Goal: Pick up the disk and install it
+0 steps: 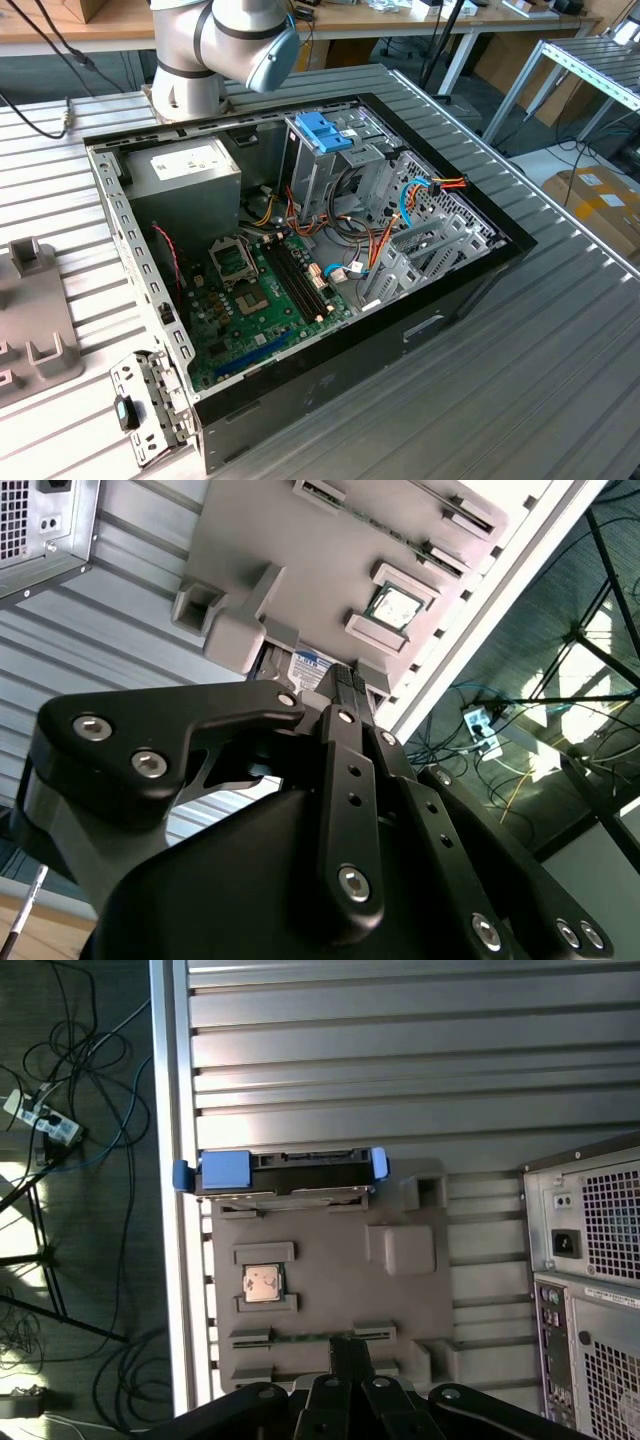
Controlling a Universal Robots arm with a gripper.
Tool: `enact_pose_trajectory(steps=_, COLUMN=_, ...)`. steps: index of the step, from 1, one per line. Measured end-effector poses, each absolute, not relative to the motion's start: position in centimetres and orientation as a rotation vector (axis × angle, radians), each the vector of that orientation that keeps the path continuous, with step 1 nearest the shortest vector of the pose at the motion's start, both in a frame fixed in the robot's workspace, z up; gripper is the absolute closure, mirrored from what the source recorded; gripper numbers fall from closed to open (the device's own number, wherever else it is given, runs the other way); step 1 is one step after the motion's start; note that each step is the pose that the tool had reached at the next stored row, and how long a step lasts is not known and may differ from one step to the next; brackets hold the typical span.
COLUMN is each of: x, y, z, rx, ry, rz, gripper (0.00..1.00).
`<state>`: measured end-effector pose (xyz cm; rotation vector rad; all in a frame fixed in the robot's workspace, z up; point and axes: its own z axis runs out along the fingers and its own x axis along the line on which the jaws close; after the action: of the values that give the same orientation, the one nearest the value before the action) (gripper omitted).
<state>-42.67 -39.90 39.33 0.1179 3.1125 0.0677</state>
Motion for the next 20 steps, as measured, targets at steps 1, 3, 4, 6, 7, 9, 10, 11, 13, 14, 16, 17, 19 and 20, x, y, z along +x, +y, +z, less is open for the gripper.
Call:
enact_pose_trajectory(steps=1, x=-42.71, y=-39.90, z=39.33, rx=0.118, ry=3.112, rz=0.068, gripper=0.89)
enact_pose_trajectory(steps=3, x=-42.82, y=-39.90, z=39.33, rx=0.118, ry=3.112, rz=0.068, gripper=0.89)
enact_pose_trajectory(steps=4, x=-42.85, y=-39.90, z=39.33, rx=0.118, ry=3.113, rz=0.068, gripper=0.89)
enact_pose_trajectory(steps=6, x=-42.93, y=-39.89, z=39.33, rx=0.118, ry=3.113, rz=0.068, gripper=0.89)
enact_pose_trajectory(steps=7, x=-43.00, y=-39.90, z=39.33, rx=0.118, ry=3.112, rz=0.068, gripper=0.89)
enact_pose_trajectory(steps=9, x=-43.12, y=-39.89, z=39.33, rx=0.118, ry=3.113, rz=0.068, gripper=0.89)
enact_pose_trajectory(steps=10, x=-43.12, y=-39.89, z=39.33, rx=0.118, ry=3.112, rz=0.068, gripper=0.89)
enact_pose_trajectory(steps=11, x=-43.13, y=-39.89, z=39.33, rx=0.118, ry=3.112, rz=0.068, gripper=0.89)
enact_pose_trajectory(steps=13, x=-43.14, y=-39.88, z=39.33, rx=0.118, ry=3.112, rz=0.068, gripper=0.89)
enact_pose_trajectory(steps=14, x=-43.14, y=-39.82, z=39.33, rx=0.118, ry=3.112, rz=0.068, gripper=0.89)
enact_pose_trajectory(steps=16, x=-43.14, y=-39.66, z=39.32, rx=0.118, ry=3.112, rz=0.068, gripper=0.89)
enact_pose_trajectory(steps=17, x=-43.13, y=-39.55, z=39.33, rx=0.118, ry=3.112, rz=0.068, gripper=0.89)
enact_pose_trajectory(steps=19, x=-43.15, y=-39.36, z=39.32, rx=0.118, ry=3.112, rz=0.068, gripper=0.89)
enact_pose_trajectory(steps=20, x=-43.17, y=-39.32, z=39.32, rx=0.118, ry=3.112, rz=0.068, gripper=0.89)
